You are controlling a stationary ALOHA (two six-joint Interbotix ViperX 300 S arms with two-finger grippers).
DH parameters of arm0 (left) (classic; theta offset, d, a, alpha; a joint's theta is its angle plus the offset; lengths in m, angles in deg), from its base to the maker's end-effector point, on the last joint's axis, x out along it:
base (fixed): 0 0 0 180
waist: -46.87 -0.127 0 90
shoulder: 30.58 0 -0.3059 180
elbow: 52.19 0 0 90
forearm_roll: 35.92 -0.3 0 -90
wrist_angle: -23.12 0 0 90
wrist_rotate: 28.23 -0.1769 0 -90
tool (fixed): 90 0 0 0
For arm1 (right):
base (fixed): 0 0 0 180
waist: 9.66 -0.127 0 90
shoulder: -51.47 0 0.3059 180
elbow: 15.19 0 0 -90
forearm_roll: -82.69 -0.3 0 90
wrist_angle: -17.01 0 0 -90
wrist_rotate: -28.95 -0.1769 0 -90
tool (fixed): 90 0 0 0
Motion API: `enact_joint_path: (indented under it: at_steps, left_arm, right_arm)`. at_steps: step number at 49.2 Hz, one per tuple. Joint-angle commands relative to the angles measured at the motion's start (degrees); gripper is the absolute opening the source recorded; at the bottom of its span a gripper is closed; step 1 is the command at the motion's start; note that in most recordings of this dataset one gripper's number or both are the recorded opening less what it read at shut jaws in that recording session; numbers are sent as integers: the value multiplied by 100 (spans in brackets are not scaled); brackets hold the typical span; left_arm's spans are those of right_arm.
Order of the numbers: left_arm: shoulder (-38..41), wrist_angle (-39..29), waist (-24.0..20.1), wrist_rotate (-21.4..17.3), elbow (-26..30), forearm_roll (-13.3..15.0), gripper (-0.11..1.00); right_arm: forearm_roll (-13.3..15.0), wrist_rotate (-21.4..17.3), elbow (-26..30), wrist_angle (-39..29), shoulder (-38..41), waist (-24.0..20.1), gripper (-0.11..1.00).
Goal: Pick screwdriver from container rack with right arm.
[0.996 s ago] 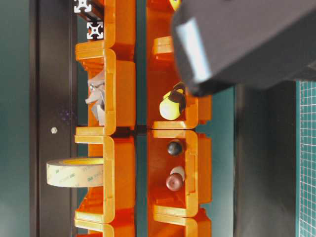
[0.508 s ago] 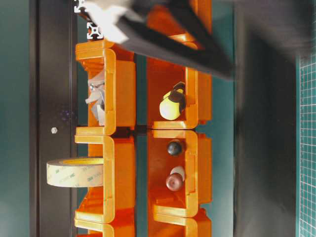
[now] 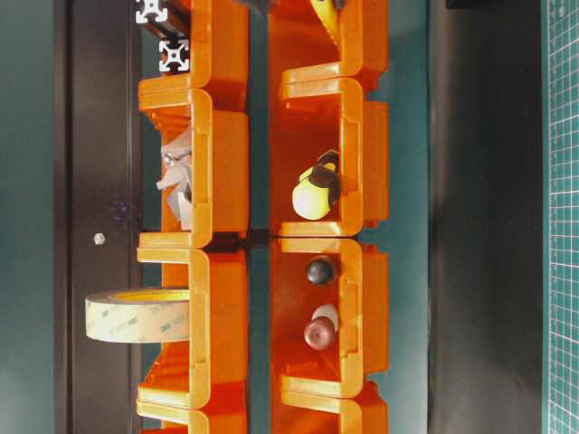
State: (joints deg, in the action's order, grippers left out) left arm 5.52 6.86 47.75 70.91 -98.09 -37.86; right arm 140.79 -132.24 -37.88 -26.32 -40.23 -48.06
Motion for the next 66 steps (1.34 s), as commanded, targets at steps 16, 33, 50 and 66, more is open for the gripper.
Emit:
enact_joint_path:
  at_steps: [16,33,50,66]
  left_arm:
    - [-18,35,18,9,202,-26,0]
    - [-18,53,26,0,202,-18,0]
    - [-35,70,26,0,202,-26,0]
    - [-35,123,26,0,185,-18,0]
  right_arm:
    - [343,-967,-888,237,-1406,18,82]
    - [387,-1213,-1160,220,-1758,53,82]
    - [387,-1213,-1195,255,-1758,97,82]
    - [387,-1213,-1230,299,-1758,97,82]
